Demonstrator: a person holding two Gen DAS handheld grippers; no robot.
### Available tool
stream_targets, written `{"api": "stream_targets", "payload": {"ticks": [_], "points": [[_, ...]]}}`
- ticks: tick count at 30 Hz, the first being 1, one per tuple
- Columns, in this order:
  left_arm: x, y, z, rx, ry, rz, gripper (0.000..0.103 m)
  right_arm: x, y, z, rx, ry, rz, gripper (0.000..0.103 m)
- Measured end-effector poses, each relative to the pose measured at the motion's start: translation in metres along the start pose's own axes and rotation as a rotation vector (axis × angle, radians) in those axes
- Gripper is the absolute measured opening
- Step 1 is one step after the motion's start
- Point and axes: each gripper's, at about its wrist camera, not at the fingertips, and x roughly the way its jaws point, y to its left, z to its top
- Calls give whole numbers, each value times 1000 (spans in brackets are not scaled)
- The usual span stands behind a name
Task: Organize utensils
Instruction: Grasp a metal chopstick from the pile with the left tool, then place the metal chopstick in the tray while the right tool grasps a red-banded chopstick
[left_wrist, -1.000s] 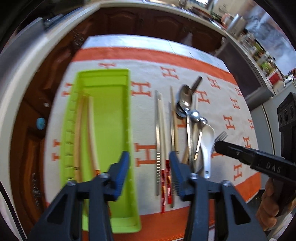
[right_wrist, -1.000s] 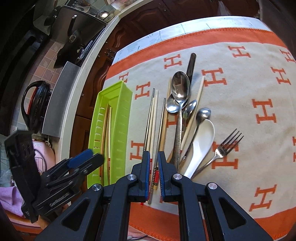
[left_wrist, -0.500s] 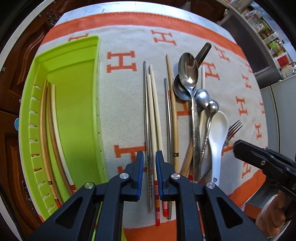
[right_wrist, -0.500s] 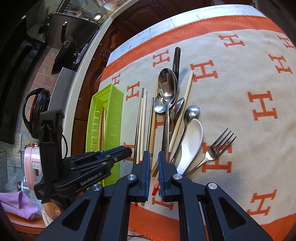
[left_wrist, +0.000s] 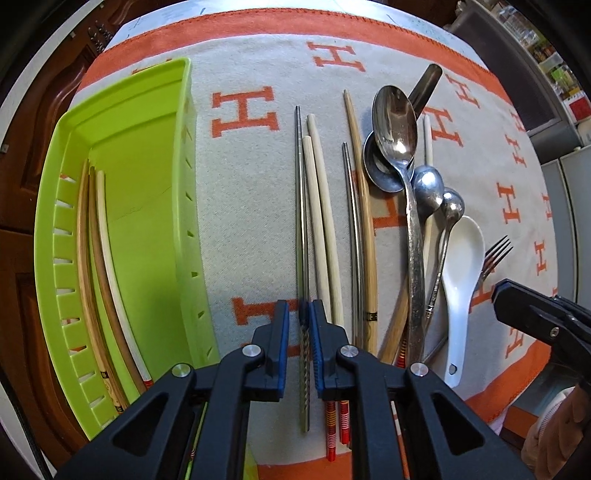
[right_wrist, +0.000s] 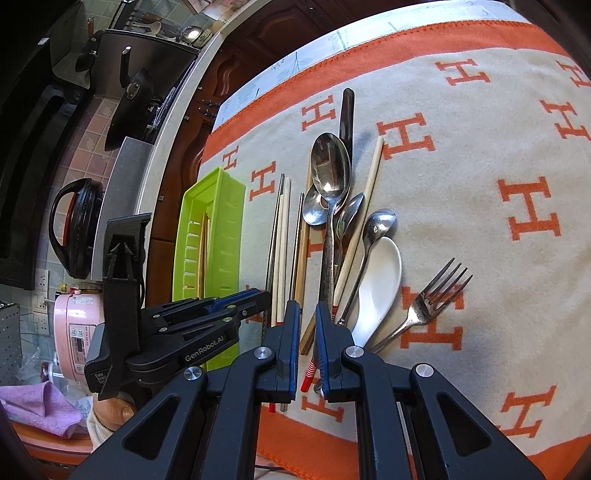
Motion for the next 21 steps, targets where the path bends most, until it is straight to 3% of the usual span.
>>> {"api": "stream_targets", "payload": {"ticks": [11, 21], "points": [[7, -24, 8, 33, -9, 75, 10, 3, -4, -1, 10, 10, 10, 9], [-3, -2, -4, -34, -50, 6, 3, 8, -5, -6, 12, 17, 18, 9]]}}
